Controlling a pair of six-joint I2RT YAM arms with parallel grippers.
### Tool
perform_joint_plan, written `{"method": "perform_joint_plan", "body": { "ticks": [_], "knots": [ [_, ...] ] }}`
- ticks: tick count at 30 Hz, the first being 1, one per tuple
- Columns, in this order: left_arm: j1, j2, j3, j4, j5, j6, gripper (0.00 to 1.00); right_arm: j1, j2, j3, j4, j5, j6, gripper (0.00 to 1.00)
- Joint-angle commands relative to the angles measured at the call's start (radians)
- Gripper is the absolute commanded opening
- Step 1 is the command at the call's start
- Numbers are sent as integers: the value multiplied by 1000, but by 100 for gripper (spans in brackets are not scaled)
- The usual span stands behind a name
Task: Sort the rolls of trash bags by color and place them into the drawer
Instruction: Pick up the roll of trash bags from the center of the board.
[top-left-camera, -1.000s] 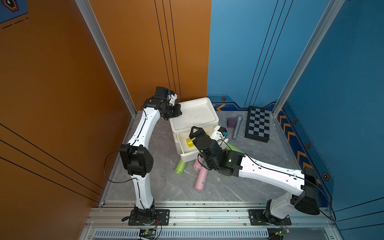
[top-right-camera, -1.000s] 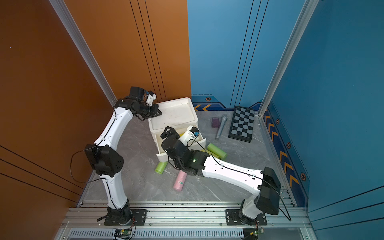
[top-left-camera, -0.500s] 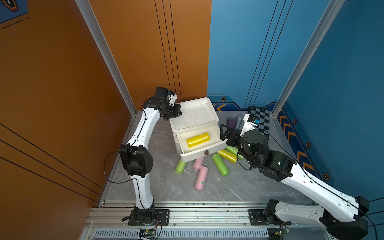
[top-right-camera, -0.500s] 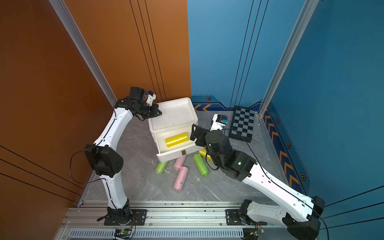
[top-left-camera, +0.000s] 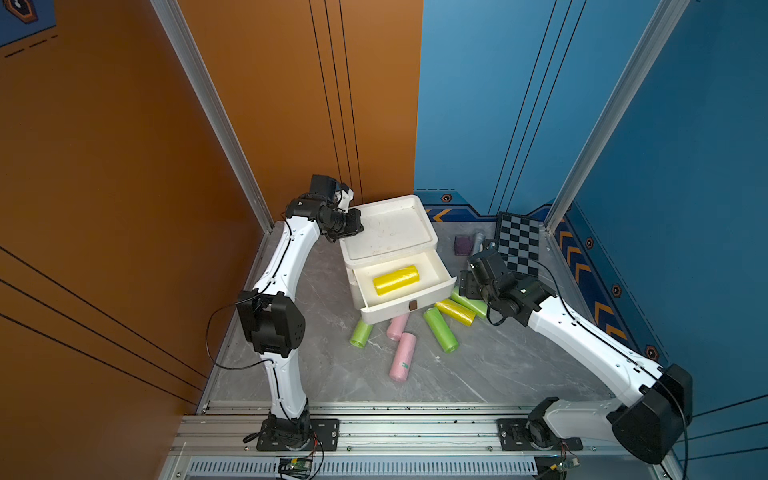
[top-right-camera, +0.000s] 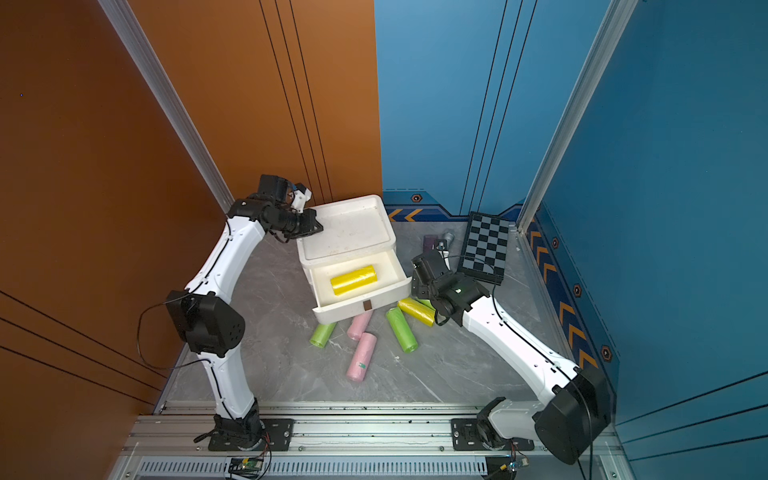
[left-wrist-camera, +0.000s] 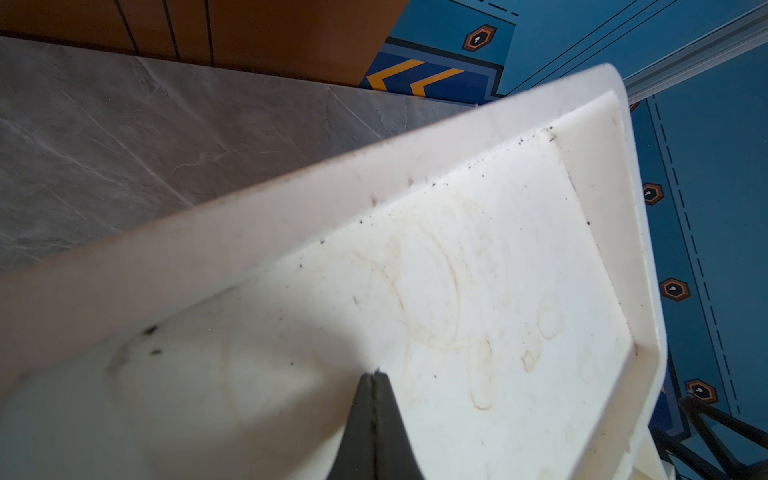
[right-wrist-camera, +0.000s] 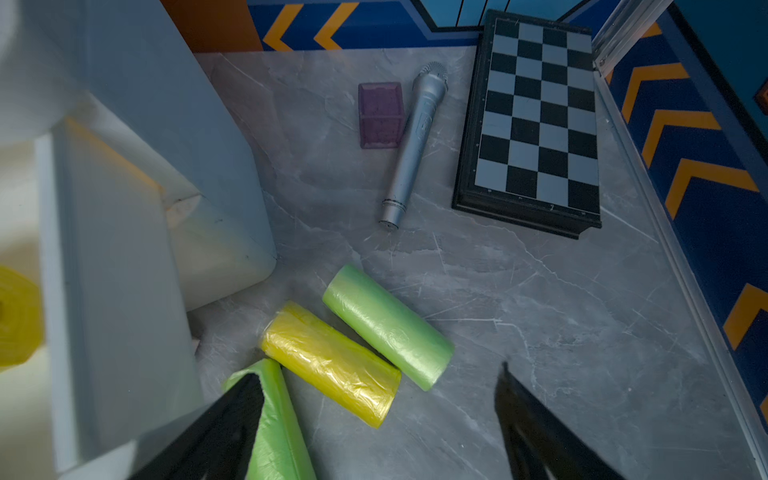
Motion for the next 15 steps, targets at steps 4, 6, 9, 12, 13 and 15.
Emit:
{"method": "perform_joint_plan", "body": {
  "ticks": [4,6,9,12,13,15],
  "knots": [
    [-9,56,-54,-210,-75,-10,0,-46,137,19,62,-137,-121,91],
    [-9,58,-53,-209,-74,-7,0,-48,197,42,61,-146,-189,94],
    [-8,63,-51,-208,-76,-1,0,-58,261,59,66,-149,-252,97],
    [-5,71,-49,-210,-71,1,0,-75,299,59,68,-193,-283,97],
    [-4,72,-48,-209,-68,2,0,-84,300,50,67,-211,-281,97],
    [-3,74,-48,-209,-66,4,0,-103,286,24,70,-252,-269,97]
  ]
}}
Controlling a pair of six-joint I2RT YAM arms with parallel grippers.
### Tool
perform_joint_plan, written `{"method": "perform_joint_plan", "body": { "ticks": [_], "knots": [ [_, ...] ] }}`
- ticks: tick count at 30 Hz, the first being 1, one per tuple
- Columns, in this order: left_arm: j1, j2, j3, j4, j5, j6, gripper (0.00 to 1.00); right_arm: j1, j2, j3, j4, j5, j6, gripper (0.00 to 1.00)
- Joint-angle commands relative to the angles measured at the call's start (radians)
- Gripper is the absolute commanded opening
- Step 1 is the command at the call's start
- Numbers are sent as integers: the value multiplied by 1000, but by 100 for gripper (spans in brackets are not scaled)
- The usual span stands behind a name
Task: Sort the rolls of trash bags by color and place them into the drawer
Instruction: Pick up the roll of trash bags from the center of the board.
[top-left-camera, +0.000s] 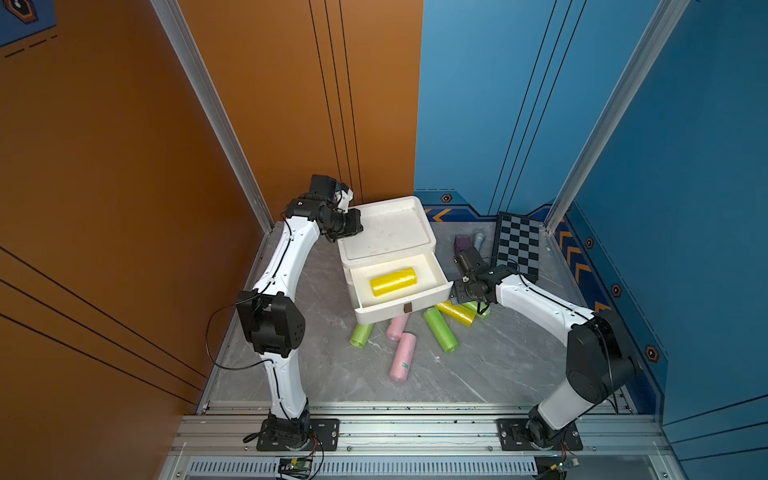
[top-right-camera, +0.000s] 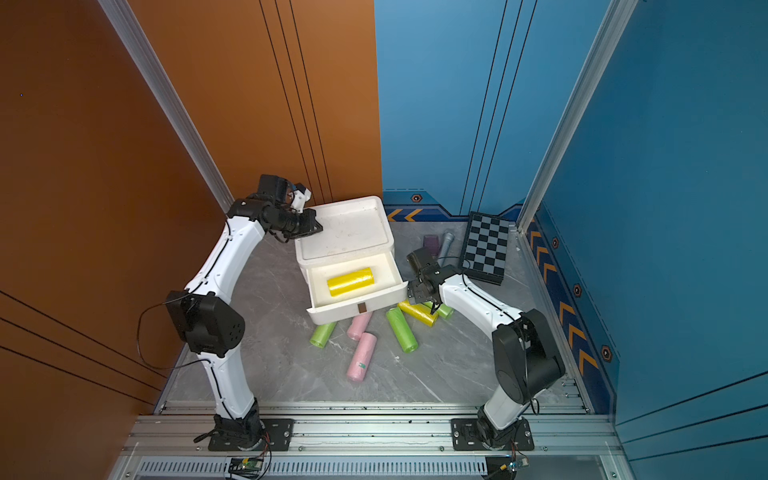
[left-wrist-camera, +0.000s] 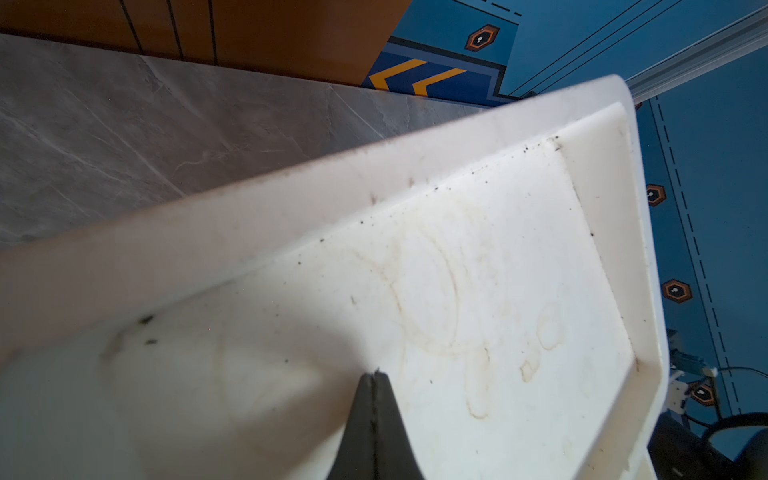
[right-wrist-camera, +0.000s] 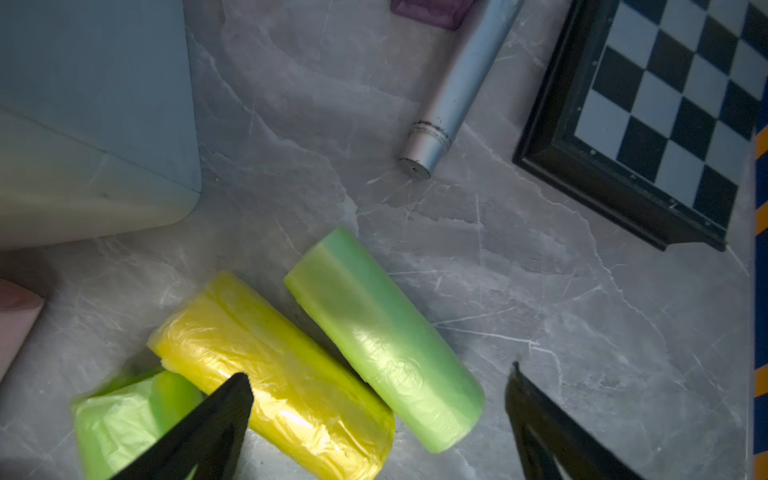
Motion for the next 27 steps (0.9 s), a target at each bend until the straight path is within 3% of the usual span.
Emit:
{"method": "perform_joint_plan", "body": {
  "ticks": [1,11,27],
  "knots": [
    [0,75,-49,-205,-62,6,0,-21,-26,-24,28,-102,-29,97],
    [2,104,-27,-205,-47,6,0,-84,-54,-105,-28,-205,2,95],
    [16,142,-9,-205,-63,10,0,-39,-69,-196,-55,-320,-90,94]
  ]
}}
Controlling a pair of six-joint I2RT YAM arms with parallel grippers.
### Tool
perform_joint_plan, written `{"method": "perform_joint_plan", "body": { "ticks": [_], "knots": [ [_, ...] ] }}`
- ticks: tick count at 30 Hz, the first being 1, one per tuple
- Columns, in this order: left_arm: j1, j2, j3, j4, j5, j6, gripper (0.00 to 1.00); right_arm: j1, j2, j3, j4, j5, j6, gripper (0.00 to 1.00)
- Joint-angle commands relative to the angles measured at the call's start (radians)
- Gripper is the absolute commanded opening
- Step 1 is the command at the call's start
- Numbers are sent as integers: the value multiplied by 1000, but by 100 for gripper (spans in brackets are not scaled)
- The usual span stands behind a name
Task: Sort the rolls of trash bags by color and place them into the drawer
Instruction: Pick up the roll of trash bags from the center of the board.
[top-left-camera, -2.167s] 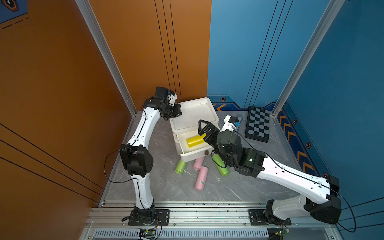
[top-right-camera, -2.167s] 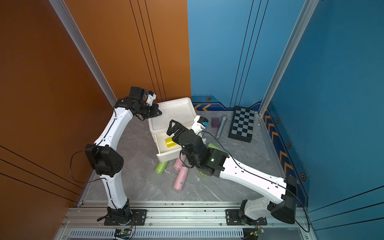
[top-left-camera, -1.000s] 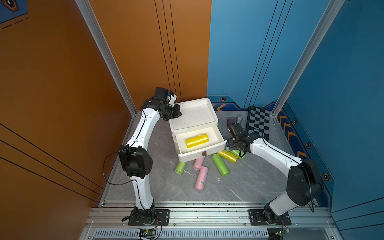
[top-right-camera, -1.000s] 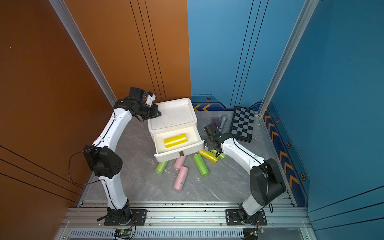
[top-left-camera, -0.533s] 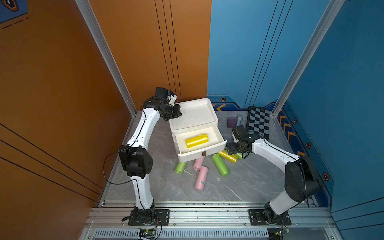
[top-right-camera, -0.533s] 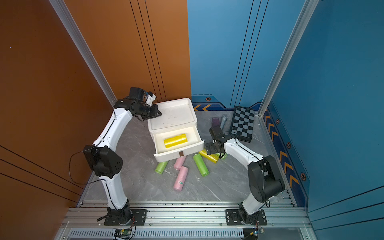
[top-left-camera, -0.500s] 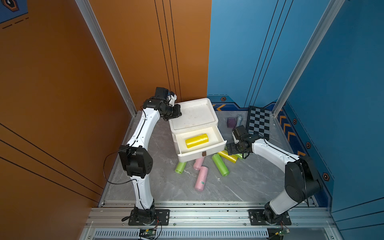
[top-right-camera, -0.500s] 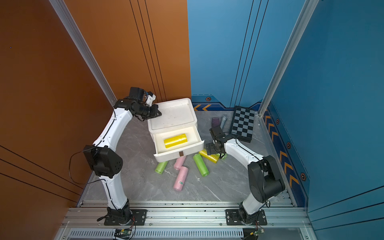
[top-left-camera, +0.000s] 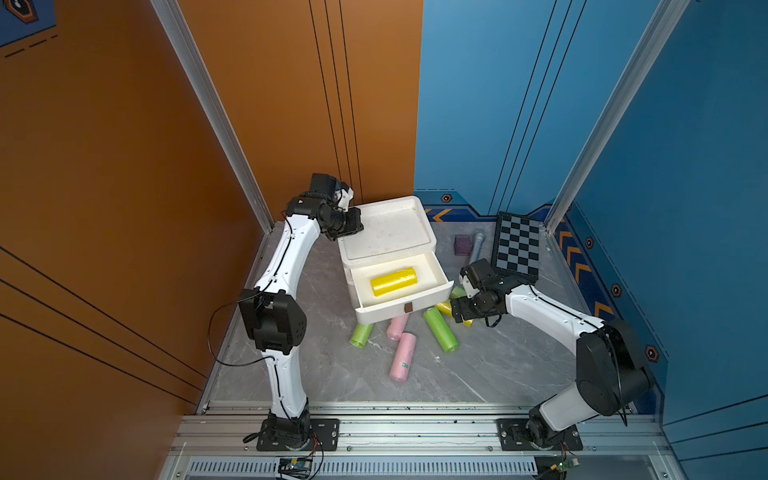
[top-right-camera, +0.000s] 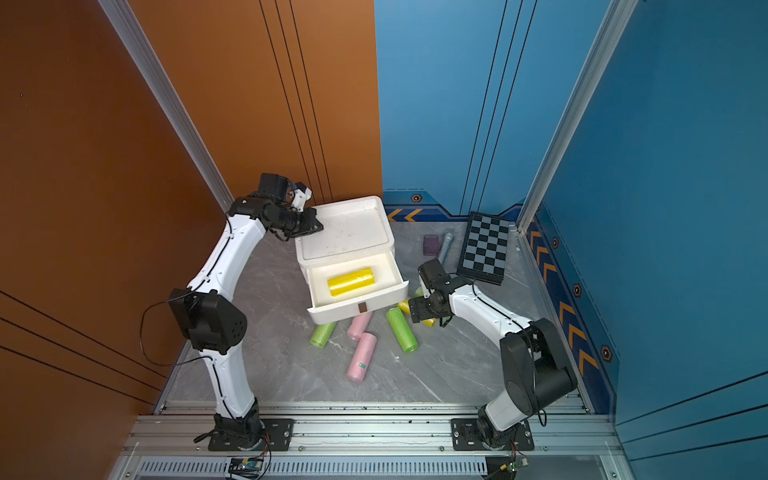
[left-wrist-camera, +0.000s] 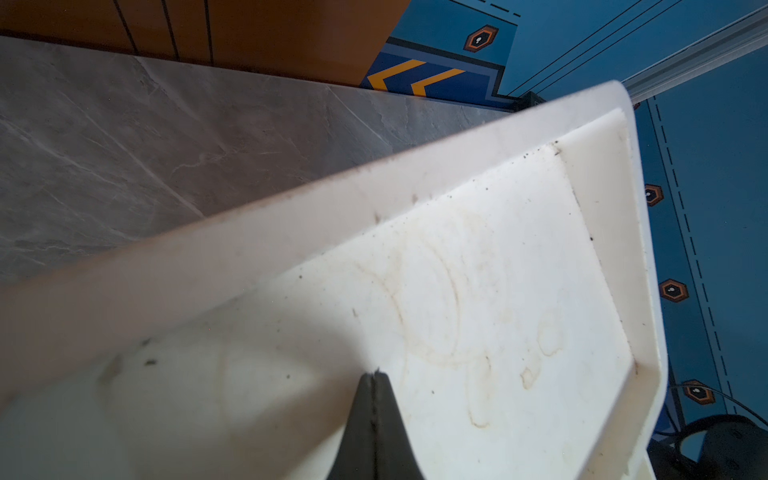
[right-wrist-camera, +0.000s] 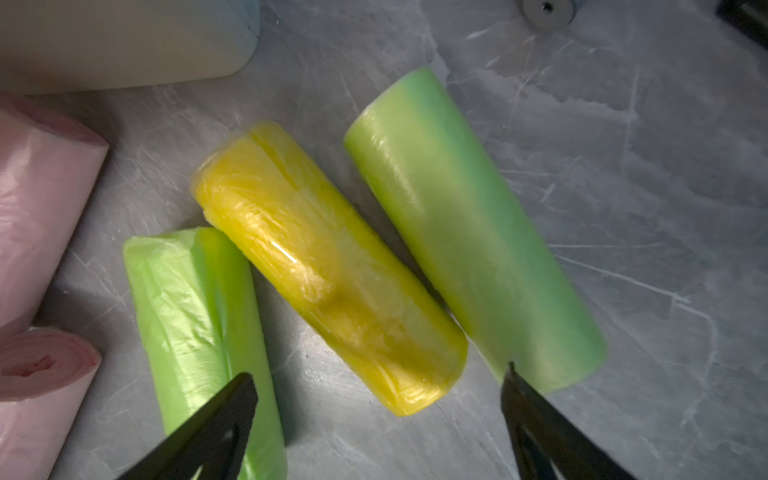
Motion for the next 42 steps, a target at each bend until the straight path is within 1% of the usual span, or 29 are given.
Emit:
{"method": "perform_joint_plan", "body": {
  "ticks": [1,9,16,21,27,31,34,35,36,42],
  "knots": [
    [7,109,-58,-185,-71,5,0,5,30,-23,-34,-36,-44,94],
    [1,115,-58,-185,-74,6,0,8,59,35,-16,-23,-83,94],
    [2,113,-59,-185,-72,7,0,7,82,78,-15,-21,-164,95],
    [4,117,-58,-185,-70,5,0,1,185,125,-8,-65,-221,96],
    [1,115,-57,-185,-63,2,0,-7,315,158,10,-128,-216,93],
    [6,104,-64,-186,-64,10,0,-8,332,144,11,-132,-186,84],
    [12,104,-71,-186,-64,13,0,-15,334,129,11,-137,-171,72],
    [12,106,-72,-185,-62,13,0,-17,331,124,10,-135,-161,66],
    [13,106,-76,-186,-61,13,0,-18,326,118,7,-134,-149,62],
    [15,97,-87,-186,-63,16,0,-14,243,59,-23,-115,-68,51]
  ]
}}
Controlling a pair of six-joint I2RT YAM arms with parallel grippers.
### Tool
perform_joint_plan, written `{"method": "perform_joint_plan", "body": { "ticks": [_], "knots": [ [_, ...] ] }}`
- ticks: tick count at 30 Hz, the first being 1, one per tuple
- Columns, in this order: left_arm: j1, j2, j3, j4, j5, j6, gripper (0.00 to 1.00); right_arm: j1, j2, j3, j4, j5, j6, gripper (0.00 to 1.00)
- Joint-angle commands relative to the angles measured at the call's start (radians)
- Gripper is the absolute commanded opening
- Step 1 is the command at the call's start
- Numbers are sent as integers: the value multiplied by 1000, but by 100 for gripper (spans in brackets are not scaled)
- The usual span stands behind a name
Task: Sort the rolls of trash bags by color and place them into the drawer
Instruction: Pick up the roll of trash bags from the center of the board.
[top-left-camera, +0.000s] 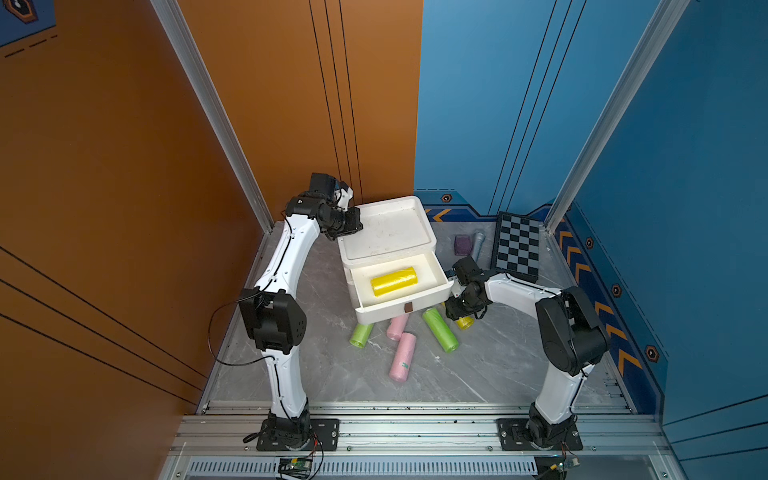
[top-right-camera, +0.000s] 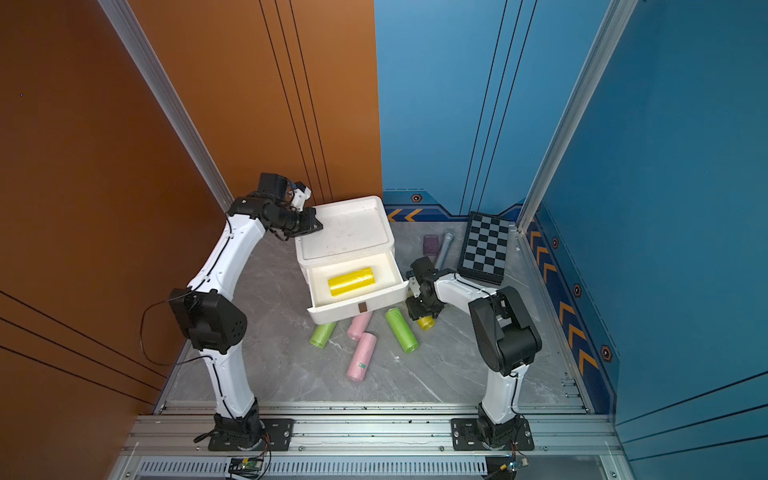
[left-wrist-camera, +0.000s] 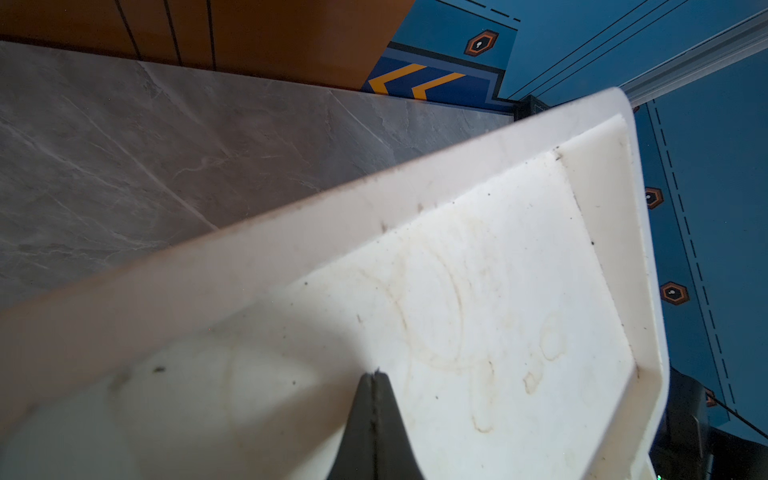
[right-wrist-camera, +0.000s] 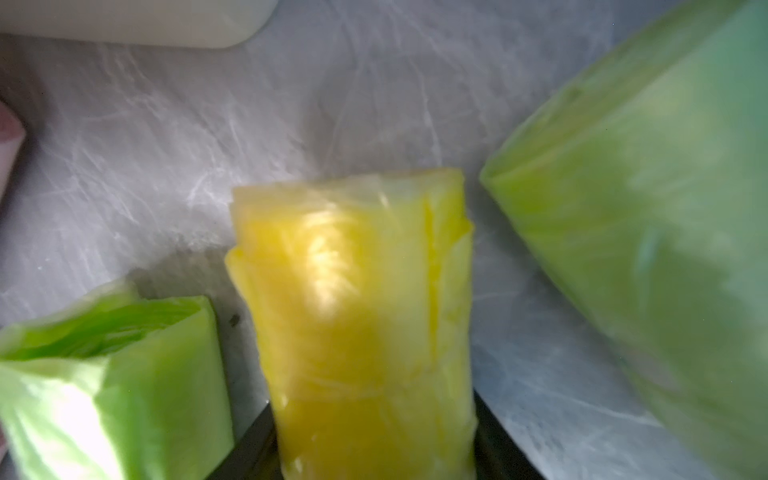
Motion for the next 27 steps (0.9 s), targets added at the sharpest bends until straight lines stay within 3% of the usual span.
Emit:
{"method": "perform_joint_plan", "body": {
  "ticks": [1,9,18,23,27],
  "knots": [
    [11,96,-84,-194,-64,15,0,10,-44,-68,-86,-4,80,48],
    [10,96,-82,-193,-59,9,0,26,-237,-161,-171,45,256,37],
    [10,83,-85,-193,-57,6,0,27,-681,-189,-189,13,524,35],
    [5,80,-84,-193,-54,-2,0,74,-882,-253,43,-47,871,36],
    [0,73,-83,-194,-47,-11,0,172,-963,-343,362,84,1185,38]
  ]
}}
